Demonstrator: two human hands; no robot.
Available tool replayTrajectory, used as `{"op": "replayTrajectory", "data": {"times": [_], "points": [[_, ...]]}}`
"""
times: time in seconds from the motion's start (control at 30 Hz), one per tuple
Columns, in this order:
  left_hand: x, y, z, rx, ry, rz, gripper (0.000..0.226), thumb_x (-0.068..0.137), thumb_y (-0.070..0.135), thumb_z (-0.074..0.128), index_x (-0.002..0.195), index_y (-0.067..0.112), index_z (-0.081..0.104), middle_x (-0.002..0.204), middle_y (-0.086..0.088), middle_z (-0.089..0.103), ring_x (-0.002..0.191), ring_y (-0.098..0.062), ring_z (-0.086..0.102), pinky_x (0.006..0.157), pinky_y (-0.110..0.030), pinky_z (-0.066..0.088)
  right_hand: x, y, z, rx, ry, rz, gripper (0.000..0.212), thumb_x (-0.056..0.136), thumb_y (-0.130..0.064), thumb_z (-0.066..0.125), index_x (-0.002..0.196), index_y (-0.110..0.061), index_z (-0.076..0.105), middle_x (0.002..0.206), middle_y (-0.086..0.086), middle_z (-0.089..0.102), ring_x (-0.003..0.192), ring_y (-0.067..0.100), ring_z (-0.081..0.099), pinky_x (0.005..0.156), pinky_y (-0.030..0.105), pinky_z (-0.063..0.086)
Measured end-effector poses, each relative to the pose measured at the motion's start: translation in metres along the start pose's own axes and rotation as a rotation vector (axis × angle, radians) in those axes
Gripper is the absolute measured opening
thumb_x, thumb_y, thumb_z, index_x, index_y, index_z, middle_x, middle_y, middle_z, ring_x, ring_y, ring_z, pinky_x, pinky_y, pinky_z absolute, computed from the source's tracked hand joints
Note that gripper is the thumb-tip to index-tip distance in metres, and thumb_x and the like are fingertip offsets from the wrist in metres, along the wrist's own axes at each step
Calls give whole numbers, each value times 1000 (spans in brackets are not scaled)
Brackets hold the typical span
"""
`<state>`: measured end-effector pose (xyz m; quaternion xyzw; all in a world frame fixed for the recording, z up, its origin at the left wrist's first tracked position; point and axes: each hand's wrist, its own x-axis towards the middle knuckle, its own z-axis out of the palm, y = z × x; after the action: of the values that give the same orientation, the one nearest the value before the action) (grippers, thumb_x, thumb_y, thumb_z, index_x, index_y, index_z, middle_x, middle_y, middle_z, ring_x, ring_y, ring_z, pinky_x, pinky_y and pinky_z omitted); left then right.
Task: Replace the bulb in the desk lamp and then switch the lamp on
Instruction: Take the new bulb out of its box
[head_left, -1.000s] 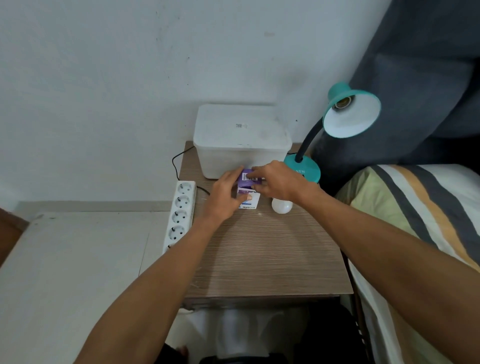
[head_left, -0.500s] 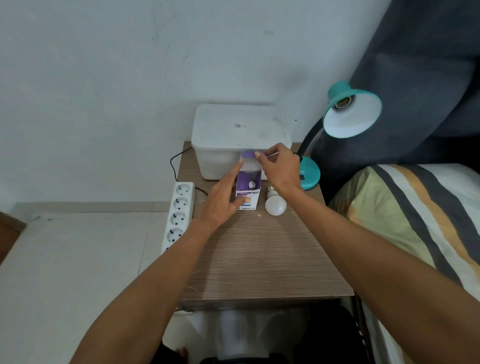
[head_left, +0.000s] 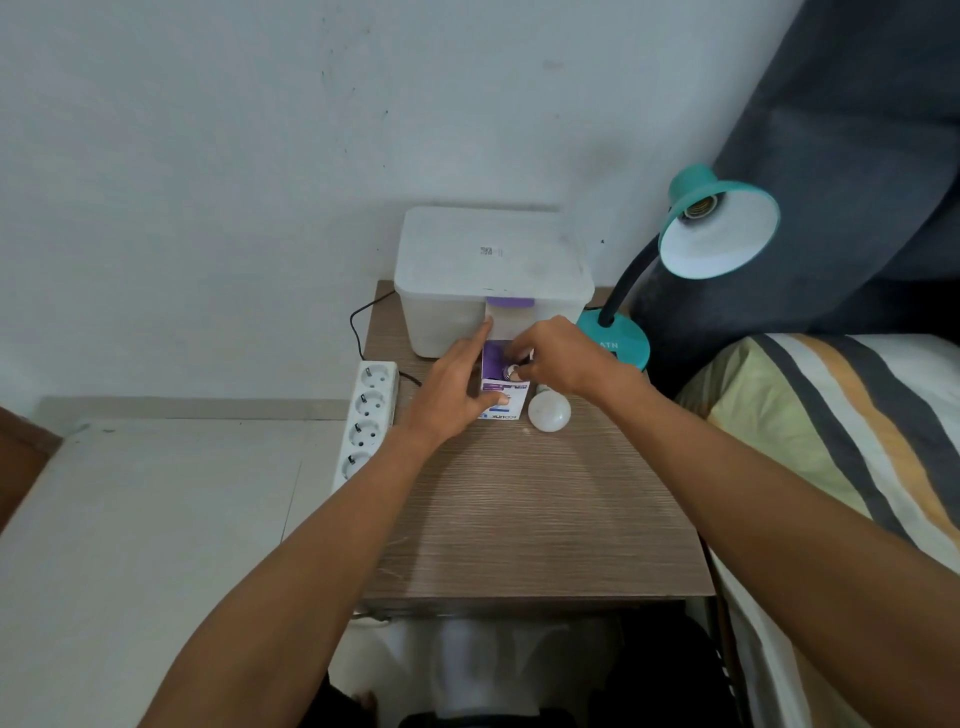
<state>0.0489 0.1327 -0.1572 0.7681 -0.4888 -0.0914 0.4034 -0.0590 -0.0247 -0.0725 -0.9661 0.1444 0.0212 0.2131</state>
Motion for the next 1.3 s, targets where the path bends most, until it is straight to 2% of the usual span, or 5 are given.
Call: {"op": "replayTrajectory", "data": {"times": [0.23, 0.47, 0.6, 0.9, 1.3], "points": [[-1, -1, 1, -4, 12, 4, 107, 76, 24, 88, 160, 22, 23, 130, -5, 56, 120, -18, 55, 104, -29, 44, 3, -7, 2, -174, -39, -24, 22, 88, -29, 70, 107, -20, 77, 94, 4, 75, 81, 20, 67, 70, 33, 54], [0, 0, 2, -26, 20, -13, 106, 76, 21, 89, 160, 21, 24, 128, -6, 58, 118, -19, 57, 103, -31, 46, 11, -19, 1, -327, -102, -68, 14, 86, -18, 64, 91, -9, 72, 76, 9, 68, 70, 24, 64, 65, 37, 54], [0, -1, 2, -31, 14, -12, 107, 76, 21, 88, 160, 22, 23, 126, -5, 57, 115, -18, 58, 103, -31, 48, 3, -8, 13, -116, 34, -14, 5, 83, -16, 65, 79, -17, 67, 74, 3, 66, 69, 24, 63, 60, 36, 51], [4, 0, -1, -28, -3, -12, 109, 75, 17, 88, 160, 28, 21, 130, -5, 56, 115, -18, 61, 101, -33, 51, -18, -5, 34, 167, 399, -5, 32, 87, -19, 73, 119, -13, 70, 98, 5, 68, 82, 16, 60, 76, 29, 49], [6, 0, -2, -23, 8, -17, 105, 76, 22, 88, 159, 23, 25, 138, -7, 57, 124, -20, 57, 104, -35, 50, -18, -26, 19, 374, 666, -72, 27, 98, -28, 59, 120, -12, 58, 111, 0, 65, 102, 14, 61, 86, 28, 52]]}}
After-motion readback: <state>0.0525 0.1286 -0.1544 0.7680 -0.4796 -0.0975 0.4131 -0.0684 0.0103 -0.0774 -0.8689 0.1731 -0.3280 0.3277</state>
